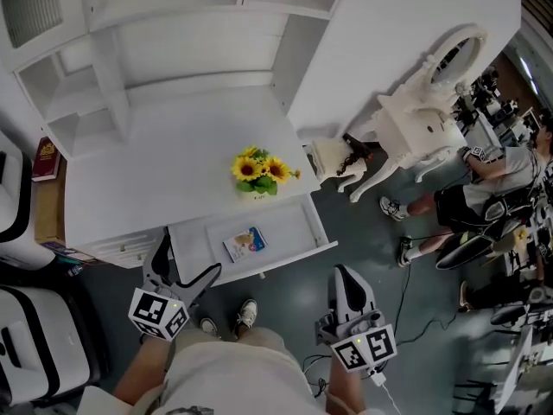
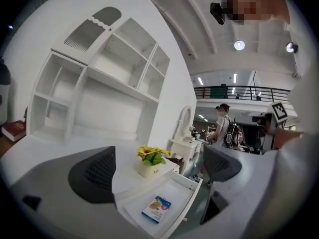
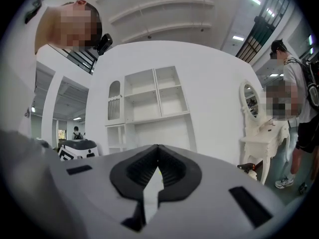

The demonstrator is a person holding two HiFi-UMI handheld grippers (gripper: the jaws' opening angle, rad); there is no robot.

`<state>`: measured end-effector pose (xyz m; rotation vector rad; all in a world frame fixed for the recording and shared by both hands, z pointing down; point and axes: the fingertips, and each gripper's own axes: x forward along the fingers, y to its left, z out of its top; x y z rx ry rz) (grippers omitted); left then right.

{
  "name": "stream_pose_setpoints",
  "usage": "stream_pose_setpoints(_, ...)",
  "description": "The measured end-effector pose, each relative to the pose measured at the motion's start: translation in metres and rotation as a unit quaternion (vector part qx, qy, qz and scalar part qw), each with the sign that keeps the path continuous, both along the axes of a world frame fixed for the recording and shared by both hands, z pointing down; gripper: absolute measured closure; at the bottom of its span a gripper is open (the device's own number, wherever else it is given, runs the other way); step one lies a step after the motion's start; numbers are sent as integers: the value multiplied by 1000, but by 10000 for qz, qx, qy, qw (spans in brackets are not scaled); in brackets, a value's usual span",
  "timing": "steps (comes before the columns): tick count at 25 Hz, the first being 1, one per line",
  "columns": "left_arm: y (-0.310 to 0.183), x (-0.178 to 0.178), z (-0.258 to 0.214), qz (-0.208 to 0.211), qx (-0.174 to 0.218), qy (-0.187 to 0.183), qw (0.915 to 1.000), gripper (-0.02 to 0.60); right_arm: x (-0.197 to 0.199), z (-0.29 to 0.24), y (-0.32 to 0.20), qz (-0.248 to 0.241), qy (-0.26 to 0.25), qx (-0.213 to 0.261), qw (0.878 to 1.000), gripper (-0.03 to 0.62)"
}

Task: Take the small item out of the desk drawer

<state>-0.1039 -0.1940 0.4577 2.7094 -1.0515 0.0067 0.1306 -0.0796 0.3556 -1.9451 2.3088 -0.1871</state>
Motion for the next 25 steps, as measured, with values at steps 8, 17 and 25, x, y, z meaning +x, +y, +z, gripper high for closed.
stream_pose_setpoints(8,-31,45,23,321,-85,-479,9983,52,36,15,-17,163,-237,-83,9996,583)
stream_pose_setpoints(17,-48,89,101,865,-505,-1204,9877,52,65,37,-20,375,-326,-347,9982,583)
stream_pose_setpoints(25,-56,136,188,1582,-640,-2193,9606,52,77,60,-8,504,-405,-663,9957,583)
